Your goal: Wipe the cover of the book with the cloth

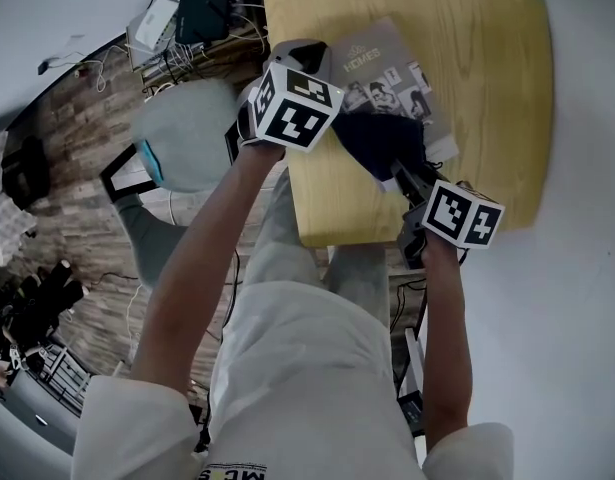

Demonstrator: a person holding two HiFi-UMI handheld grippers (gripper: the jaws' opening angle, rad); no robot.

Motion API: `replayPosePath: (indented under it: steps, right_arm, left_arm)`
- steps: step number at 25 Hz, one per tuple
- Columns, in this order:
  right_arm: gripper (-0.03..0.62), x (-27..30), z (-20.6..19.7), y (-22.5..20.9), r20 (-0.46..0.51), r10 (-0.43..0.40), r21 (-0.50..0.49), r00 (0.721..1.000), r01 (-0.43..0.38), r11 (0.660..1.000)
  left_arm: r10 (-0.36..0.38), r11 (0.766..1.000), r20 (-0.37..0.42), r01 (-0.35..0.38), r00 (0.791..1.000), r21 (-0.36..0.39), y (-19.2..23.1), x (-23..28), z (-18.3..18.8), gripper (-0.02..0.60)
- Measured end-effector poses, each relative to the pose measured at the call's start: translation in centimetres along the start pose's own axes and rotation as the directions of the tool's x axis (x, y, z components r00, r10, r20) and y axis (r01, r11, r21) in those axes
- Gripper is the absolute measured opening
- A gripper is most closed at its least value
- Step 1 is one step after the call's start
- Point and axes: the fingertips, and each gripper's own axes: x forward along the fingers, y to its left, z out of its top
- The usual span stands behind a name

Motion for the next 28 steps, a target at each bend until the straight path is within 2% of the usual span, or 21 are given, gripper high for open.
replayPosePath:
  steps: [4,9,13,20,28]
  right_arm:
    - [0.104,-0.8,-1.5,-0.9,-0.015,-0.028,0.012,0.999,0.028,1.000]
    - [0.104,-0.8,-1.6,-1.0,-0.008,-0.042,0.014,0.999,0.042,0.999]
    - [0.104,-0.8,-1.6,-1.1,0.006,-0.036,0.022,0.999,0.036,0.999]
    - [0.104,-0.9,-1.3,-0.9,0.013,-0.037,0.005,0.999,0.037,0.999]
    - [0.104,-2.3,-3.0,-1.8,-0.008,-0.048,0.005,0.999,0.048,0.999]
  left_arm:
    - [0.009,1.000,-0.010,-0.009,1.000,0.001,0.0,0.0,0.0,0.009]
    - [0.014,0.998,0.022,-0.015,1.000,0.068,-1.6,-1.4,0.8,0.009]
    - [-0.052,0.995,0.020,0.050,0.998,0.086,-5.6,-2.3,0.5,0.009]
    - [-0.111,0.991,-0.038,0.114,0.993,0.073,-8.4,-1.7,-1.6,0.009]
    - [-0.099,0.994,-0.042,0.101,0.994,0.039,-8.3,-1.8,-1.7,0.009]
